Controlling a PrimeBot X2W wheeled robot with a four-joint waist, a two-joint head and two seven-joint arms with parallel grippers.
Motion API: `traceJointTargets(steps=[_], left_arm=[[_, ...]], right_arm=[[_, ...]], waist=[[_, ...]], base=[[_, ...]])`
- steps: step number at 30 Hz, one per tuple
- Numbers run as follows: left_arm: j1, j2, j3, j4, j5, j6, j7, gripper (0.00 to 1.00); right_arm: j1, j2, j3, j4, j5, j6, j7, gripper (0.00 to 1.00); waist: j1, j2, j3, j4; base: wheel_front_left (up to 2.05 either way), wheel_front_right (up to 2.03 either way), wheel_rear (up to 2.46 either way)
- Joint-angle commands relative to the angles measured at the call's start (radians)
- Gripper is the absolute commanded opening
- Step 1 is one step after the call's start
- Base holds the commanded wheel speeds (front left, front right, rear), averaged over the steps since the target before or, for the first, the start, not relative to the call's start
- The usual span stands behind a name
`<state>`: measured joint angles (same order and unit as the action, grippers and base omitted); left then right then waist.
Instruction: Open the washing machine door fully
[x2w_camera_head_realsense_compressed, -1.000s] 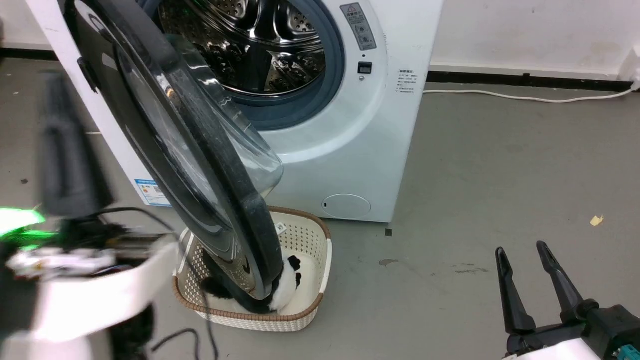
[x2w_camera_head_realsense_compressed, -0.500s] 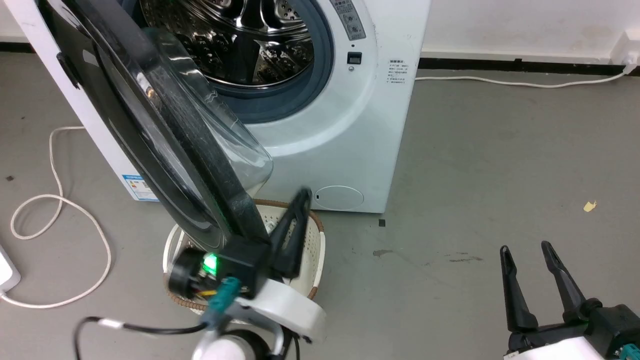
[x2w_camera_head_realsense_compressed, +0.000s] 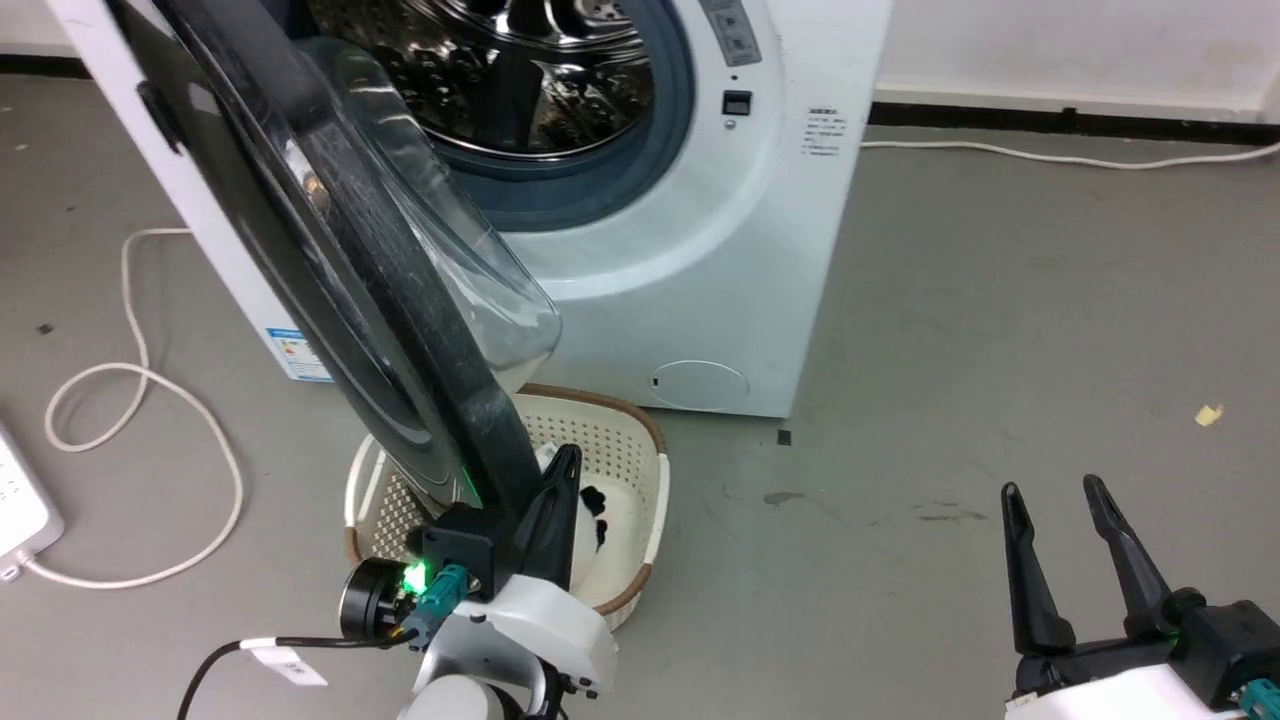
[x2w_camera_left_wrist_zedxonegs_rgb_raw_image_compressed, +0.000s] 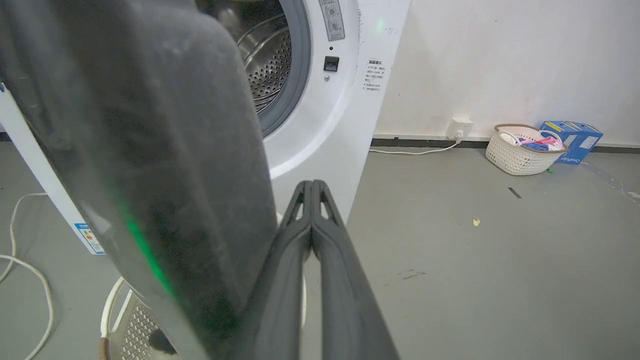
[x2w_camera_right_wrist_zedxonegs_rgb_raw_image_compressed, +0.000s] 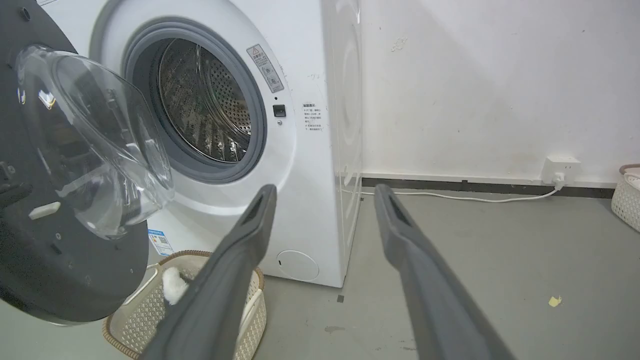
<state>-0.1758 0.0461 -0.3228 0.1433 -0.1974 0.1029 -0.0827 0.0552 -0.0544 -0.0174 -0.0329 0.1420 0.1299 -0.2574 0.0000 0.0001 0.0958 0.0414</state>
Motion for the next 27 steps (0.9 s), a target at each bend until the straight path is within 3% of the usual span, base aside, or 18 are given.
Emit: traceJointTargets(steps=[1, 18, 27], left_arm=[[-0.009, 0.013, 0.025, 0.013, -0.012, 0.009, -0.016, 0.00], [0.120, 0.071, 0.088, -0.049, -0.074, 0.036, -0.011, 0.00], [0.085, 0.151, 0.219, -0.065, -0.138, 0.054, -0.005, 0.00]], right_arm=[[-0.002, 0.004, 0.001, 0.006, 0.002, 0.001, -0.004, 1.00], [0.030, 0.004, 0.010, 0.014, 0.005, 0.001, -0.004, 1.00], [0.015, 0.004, 0.027, 0.003, -0.035, 0.001, -0.004, 1.00]], waist=[[0.0000, -0.0001, -0.009, 0.021], [0.0000, -0.0001, -0.062, 0.309], [0.0000, -0.0001, 0.009, 0.369]], base=[[0.00, 0.00, 0.00], [0.00, 0.00, 0.00], [0.00, 0.00, 0.00]])
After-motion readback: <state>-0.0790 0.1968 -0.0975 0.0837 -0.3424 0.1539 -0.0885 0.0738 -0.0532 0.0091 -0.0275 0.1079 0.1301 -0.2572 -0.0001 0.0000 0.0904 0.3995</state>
